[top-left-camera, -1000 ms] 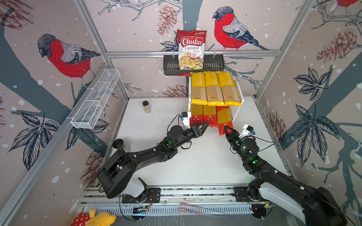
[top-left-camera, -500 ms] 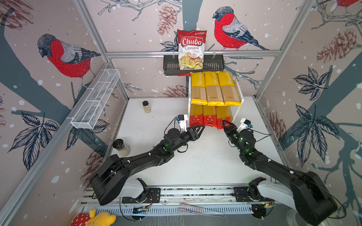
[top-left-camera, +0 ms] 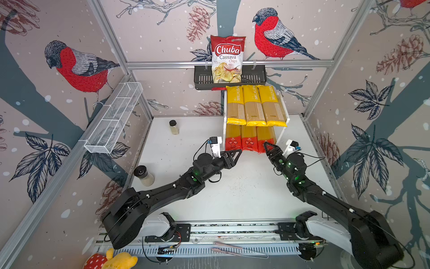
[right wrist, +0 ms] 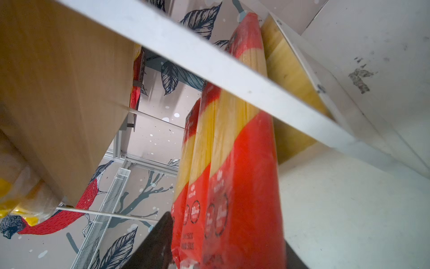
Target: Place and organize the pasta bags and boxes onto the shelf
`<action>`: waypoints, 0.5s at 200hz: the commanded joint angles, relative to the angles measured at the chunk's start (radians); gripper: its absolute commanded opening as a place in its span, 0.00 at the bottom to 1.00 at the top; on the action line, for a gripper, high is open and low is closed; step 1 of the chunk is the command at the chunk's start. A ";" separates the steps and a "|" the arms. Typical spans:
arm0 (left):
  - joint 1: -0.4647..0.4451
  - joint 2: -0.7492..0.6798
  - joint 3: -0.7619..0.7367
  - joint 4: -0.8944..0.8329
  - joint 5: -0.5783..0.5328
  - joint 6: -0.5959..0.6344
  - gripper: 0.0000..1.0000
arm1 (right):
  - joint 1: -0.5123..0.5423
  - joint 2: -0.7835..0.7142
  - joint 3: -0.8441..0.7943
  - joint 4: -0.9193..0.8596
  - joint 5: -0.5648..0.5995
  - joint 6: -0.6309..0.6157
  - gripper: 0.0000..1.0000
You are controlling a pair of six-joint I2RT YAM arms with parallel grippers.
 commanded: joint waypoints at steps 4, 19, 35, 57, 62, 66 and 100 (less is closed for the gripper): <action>-0.001 0.000 0.001 -0.010 -0.010 0.037 0.54 | 0.004 -0.042 -0.043 -0.005 -0.038 0.041 0.57; -0.001 0.009 -0.003 -0.001 -0.004 0.037 0.54 | 0.014 -0.068 -0.061 -0.007 -0.034 0.053 0.57; -0.001 0.013 -0.009 0.005 -0.003 0.031 0.54 | 0.017 -0.086 -0.066 -0.010 -0.024 0.051 0.53; -0.001 0.010 -0.017 0.009 -0.005 0.025 0.54 | 0.017 -0.082 -0.047 -0.017 -0.019 0.033 0.42; -0.001 0.009 -0.018 0.007 -0.007 0.026 0.54 | 0.016 -0.076 -0.040 -0.017 -0.018 0.027 0.39; -0.001 0.008 -0.018 0.007 -0.008 0.026 0.54 | 0.016 -0.070 -0.035 -0.017 -0.016 0.020 0.37; -0.001 0.002 -0.017 0.001 -0.013 0.028 0.54 | -0.006 -0.001 0.050 -0.084 0.003 -0.056 0.23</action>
